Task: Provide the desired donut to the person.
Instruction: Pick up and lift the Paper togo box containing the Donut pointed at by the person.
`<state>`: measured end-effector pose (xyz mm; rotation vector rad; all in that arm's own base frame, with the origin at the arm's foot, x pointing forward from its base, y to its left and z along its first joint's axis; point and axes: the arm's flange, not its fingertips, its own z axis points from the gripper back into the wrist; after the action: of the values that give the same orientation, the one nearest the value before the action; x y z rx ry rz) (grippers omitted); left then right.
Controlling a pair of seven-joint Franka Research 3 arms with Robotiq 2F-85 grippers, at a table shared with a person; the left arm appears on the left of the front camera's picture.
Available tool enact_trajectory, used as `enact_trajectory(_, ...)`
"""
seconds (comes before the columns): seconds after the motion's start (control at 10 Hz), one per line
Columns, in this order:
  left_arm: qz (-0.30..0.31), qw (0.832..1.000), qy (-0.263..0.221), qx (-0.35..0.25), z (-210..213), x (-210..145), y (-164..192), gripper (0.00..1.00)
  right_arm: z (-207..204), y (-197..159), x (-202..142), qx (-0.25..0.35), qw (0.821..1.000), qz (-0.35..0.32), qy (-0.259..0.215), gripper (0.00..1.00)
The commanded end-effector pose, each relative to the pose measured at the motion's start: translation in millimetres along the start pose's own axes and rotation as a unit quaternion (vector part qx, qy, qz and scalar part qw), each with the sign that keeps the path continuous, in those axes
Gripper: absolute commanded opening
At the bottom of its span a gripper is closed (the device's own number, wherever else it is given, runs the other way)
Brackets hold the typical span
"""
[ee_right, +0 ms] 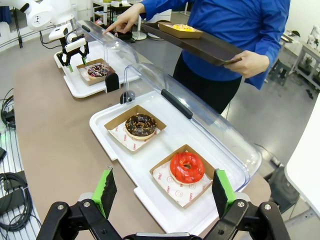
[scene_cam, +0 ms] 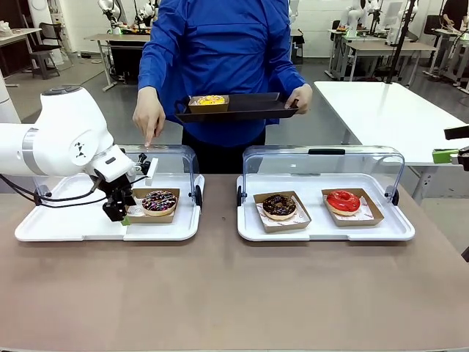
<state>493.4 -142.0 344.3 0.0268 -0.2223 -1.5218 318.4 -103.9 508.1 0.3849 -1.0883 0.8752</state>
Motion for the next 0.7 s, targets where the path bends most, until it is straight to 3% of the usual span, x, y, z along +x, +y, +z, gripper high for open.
enact_trajectory(0.0,0.003,1.000,0.001,0.003,-8.0,1.3,5.9,0.00,-4.2,-3.0,-1.3,-0.001,1.000,0.004,-0.018,1.00)
enact_trajectory(0.1,0.006,1.000,0.002,0.002,-11.3,0.9,6.8,0.17,-4.2,-3.0,-1.3,-0.001,1.000,0.004,-0.018,1.00)
enact_trajectory(0.3,0.005,1.000,0.011,-0.006,-16.1,1.8,7.3,0.00,-4.2,-3.0,-1.3,-0.001,1.000,0.004,-0.018,1.00)
enact_trajectory(0.6,0.011,0.999,0.025,0.023,-9.1,5.1,-1.6,0.00,-4.2,-3.0,-1.3,-0.001,1.000,0.004,-0.018,1.00)
